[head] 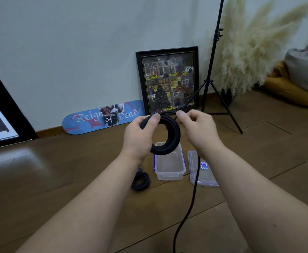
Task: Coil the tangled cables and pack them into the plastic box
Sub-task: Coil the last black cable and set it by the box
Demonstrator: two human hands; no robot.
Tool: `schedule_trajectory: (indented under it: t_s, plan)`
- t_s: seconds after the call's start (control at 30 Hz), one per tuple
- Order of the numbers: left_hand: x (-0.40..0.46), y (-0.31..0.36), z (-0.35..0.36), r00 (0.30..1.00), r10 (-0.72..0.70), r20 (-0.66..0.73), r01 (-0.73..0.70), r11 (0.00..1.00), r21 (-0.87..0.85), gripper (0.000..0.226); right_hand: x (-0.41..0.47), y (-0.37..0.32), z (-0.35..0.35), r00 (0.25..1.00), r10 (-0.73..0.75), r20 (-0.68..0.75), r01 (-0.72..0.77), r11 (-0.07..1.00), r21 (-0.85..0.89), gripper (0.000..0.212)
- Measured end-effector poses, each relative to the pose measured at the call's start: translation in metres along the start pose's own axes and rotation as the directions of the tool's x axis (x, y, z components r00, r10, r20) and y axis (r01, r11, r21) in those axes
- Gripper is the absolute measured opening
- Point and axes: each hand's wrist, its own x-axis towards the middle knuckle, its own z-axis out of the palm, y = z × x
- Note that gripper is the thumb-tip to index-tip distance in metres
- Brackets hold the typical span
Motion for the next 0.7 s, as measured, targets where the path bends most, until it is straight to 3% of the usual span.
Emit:
schedule_trajectory:
  t_s: [0.1, 0.23, 0.33, 0.43, 0.57, 0.63, 0.7]
  plan:
    - [-0.0004, 0.0011, 0.0028, 0.997, 0.006, -0.075, -0.009, 0.999, -0.041, 0.037, -0.0016, -0.0012, 0.0067, 0.997, 0.059, 0.041, -0.064, 0.989, 0.131, 0.034]
    - [-0.0018, 0.0030, 0.0074, 0.992, 0.024, -0.123, -0.033, 0.997, -0.076, 0.039, -0.0039, -0.0052, 0.0098, 1.000, 0.014, 0.015, -0.016, 0.992, 0.127, 0.023]
    - [-0.0035, 0.0025, 0.0080, 0.989, 0.028, -0.147, -0.040, 0.996, -0.079, 0.038, -0.0050, -0.0038, 0.0077, 0.999, -0.054, 0.010, 0.054, 0.999, 0.007, 0.023]
    - [-0.0031, 0.0029, 0.0069, 0.988, 0.033, -0.153, -0.043, 0.997, -0.064, 0.039, -0.0069, -0.0045, 0.0032, 0.974, -0.222, -0.045, 0.208, 0.956, -0.208, 0.023]
    - [0.0013, 0.0016, 0.0010, 0.987, 0.011, -0.162, -0.019, 0.999, -0.051, 0.052, -0.0089, -0.0087, 0.0014, 0.918, -0.384, -0.100, 0.343, 0.895, -0.285, 0.021]
    - [0.0015, 0.0017, -0.0001, 0.989, 0.008, -0.151, -0.017, 0.998, -0.053, 0.051, -0.0074, -0.0077, 0.0019, 0.925, -0.370, -0.081, 0.333, 0.897, -0.291, 0.020]
    - [0.0003, 0.0033, 0.0009, 0.989, 0.004, -0.150, -0.015, 0.997, -0.074, 0.044, -0.0053, -0.0041, 0.0039, 0.965, -0.260, -0.031, 0.246, 0.939, -0.239, 0.020]
